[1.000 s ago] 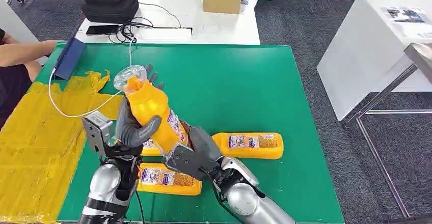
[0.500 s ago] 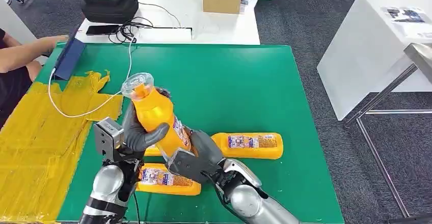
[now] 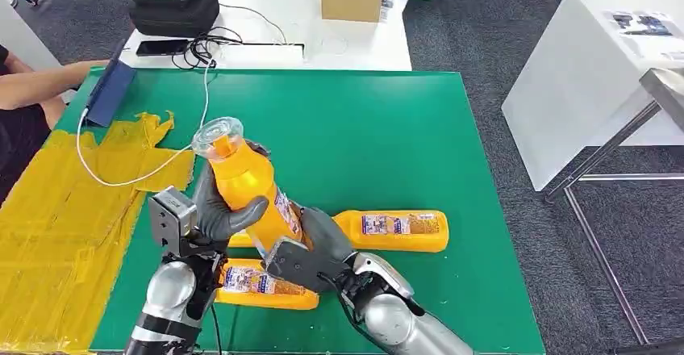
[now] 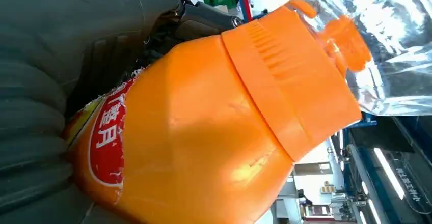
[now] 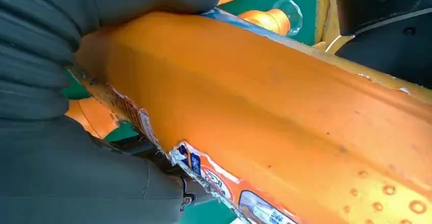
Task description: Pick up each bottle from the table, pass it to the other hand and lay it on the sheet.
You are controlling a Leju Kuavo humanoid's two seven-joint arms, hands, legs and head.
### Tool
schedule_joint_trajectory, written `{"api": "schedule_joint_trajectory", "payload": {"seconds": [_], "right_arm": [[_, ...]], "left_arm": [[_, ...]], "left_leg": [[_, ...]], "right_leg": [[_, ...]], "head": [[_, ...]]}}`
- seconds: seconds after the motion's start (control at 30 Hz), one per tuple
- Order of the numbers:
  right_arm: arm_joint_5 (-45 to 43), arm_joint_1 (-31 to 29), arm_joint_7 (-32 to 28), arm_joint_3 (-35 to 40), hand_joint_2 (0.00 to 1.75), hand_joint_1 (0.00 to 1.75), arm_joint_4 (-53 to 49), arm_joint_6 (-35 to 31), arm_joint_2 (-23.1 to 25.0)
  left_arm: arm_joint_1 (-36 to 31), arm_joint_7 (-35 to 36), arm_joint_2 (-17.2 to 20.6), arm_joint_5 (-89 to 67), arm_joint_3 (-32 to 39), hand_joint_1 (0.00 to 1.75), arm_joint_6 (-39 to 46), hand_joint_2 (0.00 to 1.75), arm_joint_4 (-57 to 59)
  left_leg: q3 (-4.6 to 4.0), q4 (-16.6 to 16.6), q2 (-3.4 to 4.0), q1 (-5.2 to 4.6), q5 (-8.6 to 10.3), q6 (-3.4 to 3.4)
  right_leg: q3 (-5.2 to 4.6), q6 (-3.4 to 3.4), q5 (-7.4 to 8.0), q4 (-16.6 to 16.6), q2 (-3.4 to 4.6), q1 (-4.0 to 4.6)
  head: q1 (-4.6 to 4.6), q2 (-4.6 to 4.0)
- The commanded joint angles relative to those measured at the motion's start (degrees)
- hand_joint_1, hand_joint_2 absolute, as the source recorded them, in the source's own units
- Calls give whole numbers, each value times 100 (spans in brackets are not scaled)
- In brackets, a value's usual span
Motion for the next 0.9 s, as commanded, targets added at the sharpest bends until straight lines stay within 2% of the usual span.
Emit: {"api": "schedule_joint_trajectory", "payload": {"seconds": [0.03,0.13,0.2,0.3,0.4,0.53,0.57,0.6,0.7,0.77,0.8,0.9], "right_arm": [[666,150,-70,601,175,2,-383,-445,-104],[712,209,61,313,175,0,-554,-558,-193],[499,238,22,69,175,0,-548,-444,-241],[282,197,-71,-74,175,0,-369,-281,-319],[249,180,-139,-11,175,0,-293,-233,-350],[176,-43,-100,236,175,0,-259,-170,-336],[156,-79,-70,266,175,0,-251,-156,-334],[126,-137,-37,311,175,0,-210,-114,-335],[113,-198,-30,362,175,0,-106,-92,-347],[169,-289,11,466,175,0,17,-25,-402],[300,-452,140,592,175,0,209,96,-434],[362,-793,271,747,175,0,732,266,-369]], "left_arm": [[-264,94,303,-1086,-131,175,749,175,253],[-497,292,580,-3138,-138,175,2385,175,29],[-761,563,779,-4434,-79,175,3098,175,234],[-1239,1070,1191,-6336,-36,175,3885,175,1343],[-1562,1332,1518,-7202,59,175,4510,175,2620],[-1940,1708,1882,-7938,148,175,4737,175,3815],[-2018,1809,2004,-7938,-31,175,4687,175,3936],[-2166,2145,2281,-7938,-597,175,4557,175,4172],[-2270,2137,2330,-7938,-637,175,4616,175,4525],[-2418,2156,2381,-7938,-926,175,4198,175,4921],[-2519,2271,2444,-7938,-1264,175,4056,175,5198],[-2719,2296,2346,-7937,-1361,175,3969,175,5810]], "left_leg": [[27,-11,-13,-1,-6,8],[3,0,-14,-1,-1,6],[10,0,-12,1,-4,8],[20,-9,-20,-1,4,7],[37,-22,-32,-2,9,8],[36,-16,16,0,4,9],[42,-16,23,1,3,11],[31,-9,16,2,4,8],[29,-9,-1,3,7,5],[30,-7,4,5,6,5],[21,-6,6,2,7,3],[35,-9,0,5,6,8]], "right_leg": [[24,2,-6,-7,0,-2],[3,2,-3,2,-6,-1],[8,2,-4,2,-2,1],[16,1,-2,-3,-11,-1],[33,1,-1,-13,-19,-4],[23,1,5,-5,19,-3],[25,1,6,-4,25,-2],[17,0,2,3,19,0],[18,2,-1,1,7,1],[19,2,0,0,12,4],[11,2,0,4,10,2],[28,5,2,-4,12,4]], "head": [[0,0],[2,0],[0,0],[2,0],[-2,0],[0,0],[2,0],[0,0],[0,0],[0,0],[2,0],[2,0]]}}
